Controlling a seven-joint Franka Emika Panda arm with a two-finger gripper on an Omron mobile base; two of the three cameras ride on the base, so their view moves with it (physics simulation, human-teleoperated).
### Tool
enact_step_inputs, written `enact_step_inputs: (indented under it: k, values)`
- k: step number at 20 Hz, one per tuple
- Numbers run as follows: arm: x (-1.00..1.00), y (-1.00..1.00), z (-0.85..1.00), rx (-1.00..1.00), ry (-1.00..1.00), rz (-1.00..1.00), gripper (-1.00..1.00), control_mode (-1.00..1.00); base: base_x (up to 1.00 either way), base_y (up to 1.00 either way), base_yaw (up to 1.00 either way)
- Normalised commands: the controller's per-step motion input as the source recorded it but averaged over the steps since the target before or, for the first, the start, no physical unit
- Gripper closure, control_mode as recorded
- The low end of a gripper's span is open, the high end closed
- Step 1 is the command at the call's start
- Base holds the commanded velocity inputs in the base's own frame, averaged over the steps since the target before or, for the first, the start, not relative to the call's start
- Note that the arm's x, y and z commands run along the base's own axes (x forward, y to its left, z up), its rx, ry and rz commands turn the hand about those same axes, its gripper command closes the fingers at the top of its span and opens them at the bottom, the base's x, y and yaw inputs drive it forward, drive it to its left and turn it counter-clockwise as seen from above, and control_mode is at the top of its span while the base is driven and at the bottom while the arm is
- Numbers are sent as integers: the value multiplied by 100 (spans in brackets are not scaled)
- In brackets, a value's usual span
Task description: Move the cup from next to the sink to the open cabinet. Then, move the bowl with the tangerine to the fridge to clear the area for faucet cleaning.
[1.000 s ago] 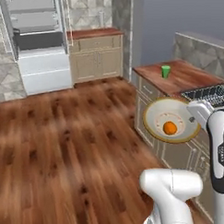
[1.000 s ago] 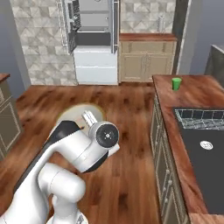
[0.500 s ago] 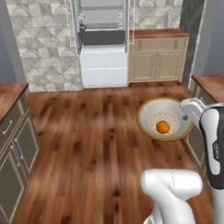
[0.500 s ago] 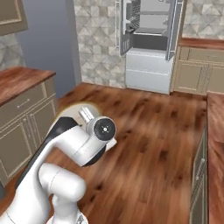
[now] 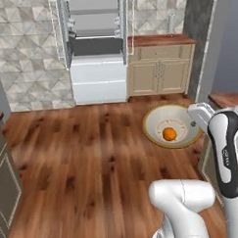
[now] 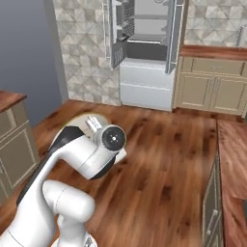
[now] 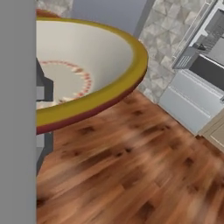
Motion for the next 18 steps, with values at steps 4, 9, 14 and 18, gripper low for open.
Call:
enact_step_inputs:
  k: [4,9,14,18]
  values:
    - [0,0,0,0,0,0,100,100,100,31,-24]
    - [0,0,0,0,0,0,100,100,100,40,-21]
    - [0,0,0,0,0,0,100,100,100,42,-21]
    - [0,0,0,0,0,0,100,100,100,55,-21]
